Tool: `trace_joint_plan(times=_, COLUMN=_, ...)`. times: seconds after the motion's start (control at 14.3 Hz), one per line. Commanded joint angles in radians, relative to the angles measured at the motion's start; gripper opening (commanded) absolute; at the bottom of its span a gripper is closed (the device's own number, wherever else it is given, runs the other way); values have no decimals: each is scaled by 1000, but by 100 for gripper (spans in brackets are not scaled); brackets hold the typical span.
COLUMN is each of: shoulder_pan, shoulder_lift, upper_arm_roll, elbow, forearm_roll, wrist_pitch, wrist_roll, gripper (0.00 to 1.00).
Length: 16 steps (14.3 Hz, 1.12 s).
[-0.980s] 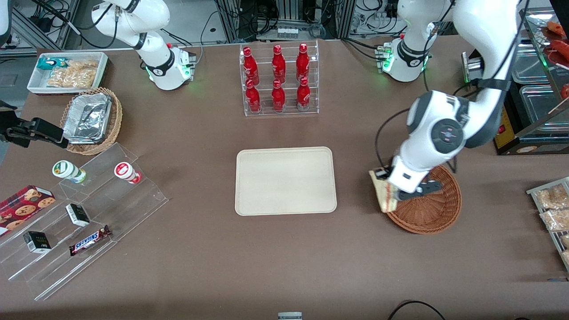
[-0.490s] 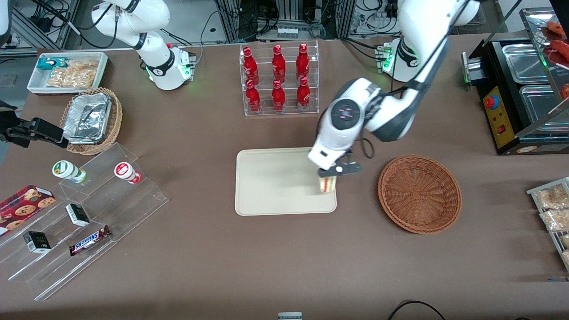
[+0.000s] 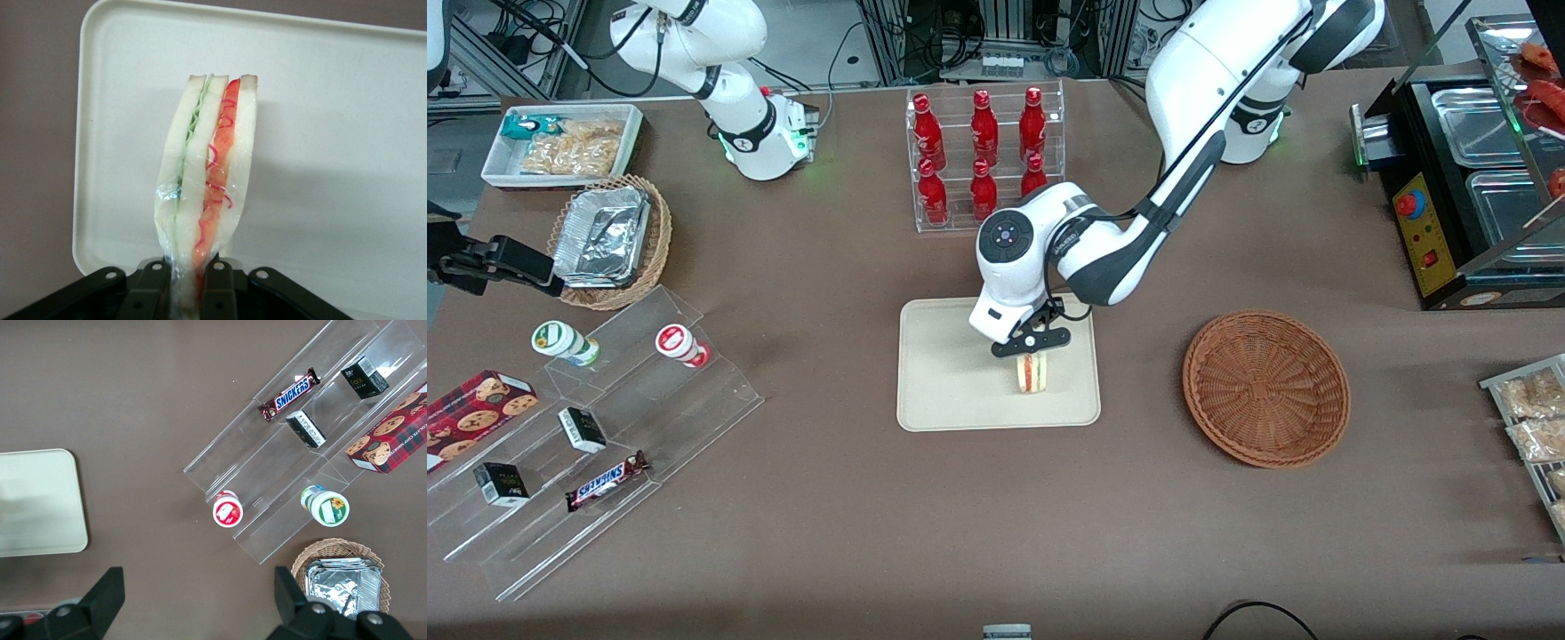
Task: Place sandwich from basket to tray
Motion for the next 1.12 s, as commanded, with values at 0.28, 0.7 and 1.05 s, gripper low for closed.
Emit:
trace_joint_plan(times=0.28, shoulder_pan=-47, shoulder_lift=57, upper_arm_roll=9, elbow=87, forearm_roll=16, wrist_pitch=-15, wrist_roll=-23, gripper=56)
trace_joint_plan(times=0.7, shoulder_pan=-29, shoulder_lift=28, upper_arm_roll=18, elbow=138, forearm_roll=22, wrist_pitch=-60, wrist_roll=-44, gripper=100)
trace_joint_plan(times=1.05, shoulder_pan=58, shoulder_lift=-107, upper_arm_roll=43, elbow=130, forearm_roll=45, wrist_pitch=-154, wrist_roll=-12, gripper=100)
